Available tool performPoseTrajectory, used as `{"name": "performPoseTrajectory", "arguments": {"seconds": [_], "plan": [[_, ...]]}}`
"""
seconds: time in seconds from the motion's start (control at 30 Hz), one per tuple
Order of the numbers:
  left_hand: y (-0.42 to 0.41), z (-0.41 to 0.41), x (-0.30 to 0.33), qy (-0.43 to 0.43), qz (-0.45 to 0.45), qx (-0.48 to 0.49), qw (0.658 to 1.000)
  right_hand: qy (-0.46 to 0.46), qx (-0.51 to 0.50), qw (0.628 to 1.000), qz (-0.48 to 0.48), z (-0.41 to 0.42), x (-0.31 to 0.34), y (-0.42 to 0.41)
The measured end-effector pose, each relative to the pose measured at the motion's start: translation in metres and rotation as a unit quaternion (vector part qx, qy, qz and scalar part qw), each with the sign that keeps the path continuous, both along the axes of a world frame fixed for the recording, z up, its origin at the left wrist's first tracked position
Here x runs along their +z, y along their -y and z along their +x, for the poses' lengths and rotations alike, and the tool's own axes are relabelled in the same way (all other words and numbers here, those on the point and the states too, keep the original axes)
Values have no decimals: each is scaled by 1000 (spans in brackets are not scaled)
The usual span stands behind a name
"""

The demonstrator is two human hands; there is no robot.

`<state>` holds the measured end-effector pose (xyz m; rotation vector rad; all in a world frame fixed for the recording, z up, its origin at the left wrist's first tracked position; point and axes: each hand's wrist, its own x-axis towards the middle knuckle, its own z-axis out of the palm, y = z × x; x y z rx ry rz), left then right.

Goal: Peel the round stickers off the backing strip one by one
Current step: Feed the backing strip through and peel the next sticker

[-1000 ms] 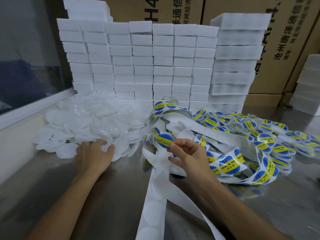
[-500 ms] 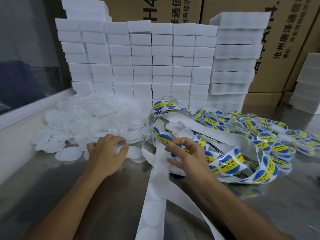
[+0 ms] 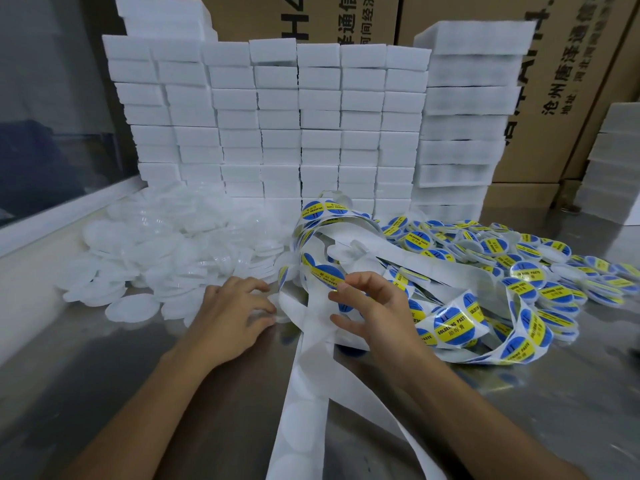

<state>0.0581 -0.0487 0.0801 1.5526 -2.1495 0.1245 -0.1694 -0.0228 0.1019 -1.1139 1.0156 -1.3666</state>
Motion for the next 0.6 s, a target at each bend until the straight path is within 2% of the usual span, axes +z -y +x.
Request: {"name": "performPoseTrajectory", "arguments": {"seconds": [0.2,0.27,0.33,0.4,0.5,0.6], "plan": [[2,5,3,-84,-15,-22,996,8,-1,1000,-7,-1,0,0],[0,5,5,-166,-19,-2,986,13,-1,1000,-8,-2,1,0],[-3,0,10,-273,-36,30,961,23,6,1000,-8,-3,2,-1],[-5,-8,18,-399,-53,53,914,34,12,999,-8,-3,3,-2],[-13,-20,34,-606,-12,27,795,49,14,999,-1,-4,5,-3],[-22,-32,45,-714,47,-37,697,68,16,998,5,-5,8,-4]]}}
